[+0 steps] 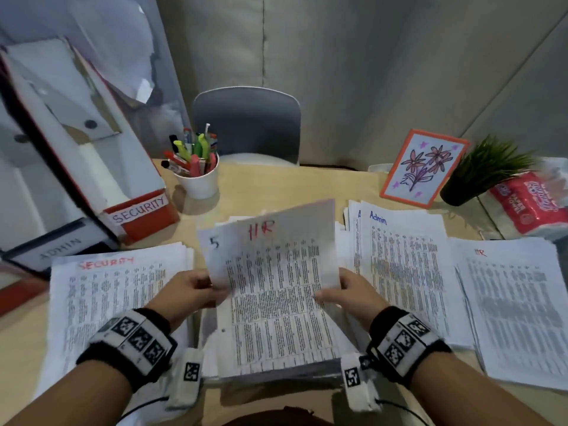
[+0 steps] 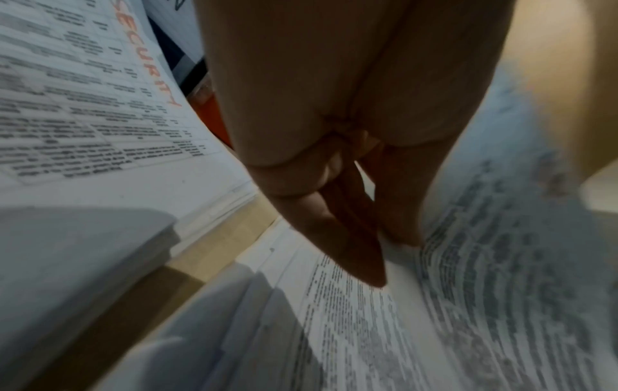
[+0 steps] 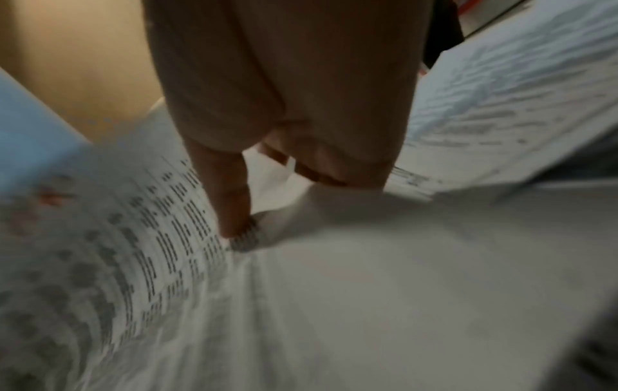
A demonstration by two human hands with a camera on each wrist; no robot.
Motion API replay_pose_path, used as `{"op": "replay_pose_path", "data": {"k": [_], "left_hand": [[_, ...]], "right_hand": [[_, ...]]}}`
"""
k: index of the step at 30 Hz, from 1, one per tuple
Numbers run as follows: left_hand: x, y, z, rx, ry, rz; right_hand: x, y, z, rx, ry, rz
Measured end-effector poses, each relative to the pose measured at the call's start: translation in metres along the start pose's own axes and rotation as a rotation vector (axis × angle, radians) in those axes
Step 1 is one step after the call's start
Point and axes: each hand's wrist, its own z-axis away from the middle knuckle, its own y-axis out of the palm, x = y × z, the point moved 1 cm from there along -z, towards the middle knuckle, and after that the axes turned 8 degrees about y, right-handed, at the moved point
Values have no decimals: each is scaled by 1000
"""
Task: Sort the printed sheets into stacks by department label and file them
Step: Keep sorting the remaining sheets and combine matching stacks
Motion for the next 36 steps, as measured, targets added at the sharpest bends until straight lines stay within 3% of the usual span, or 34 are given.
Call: {"op": "replay_pose_path", "data": {"k": [3, 5, 8, 11, 13, 16, 20, 24, 27, 30, 36], "left_hand": [[-4, -2, 7, 93, -7, -60], [-3, -7, 3, 97, -24, -93], [2, -10, -10, -82, -53, -82], [4, -5, -29, -236, 4, -209], [2, 2, -40, -240, 33, -331], [-3, 14, -55, -163, 7, -461], [-4, 20, -70, -181, -71, -462], [-3, 23, -68, -226, -19, -317], [2, 17, -64, -178, -5, -211], [7, 5, -61, -54, -26, -223], [11, -4, -43, 138, -86, 63]], "right_hand": [[-8, 8, 4, -69, 13, -49], [-13, 10, 7, -25, 66, -180], [-21, 9, 5, 27, 93, -228], [-25, 9, 3, 31, 59, -209], [-24, 12, 3, 26, 92, -258], [-26, 13, -3, 27, 121, -143], [-25, 16, -4, 53, 180, -178], [-25, 20, 2, 3, 187, -211], [-29, 23, 5, -41, 129, -171], [-23, 26, 7, -49, 119, -298], [-24, 22, -4, -202, 102, -317]]}}
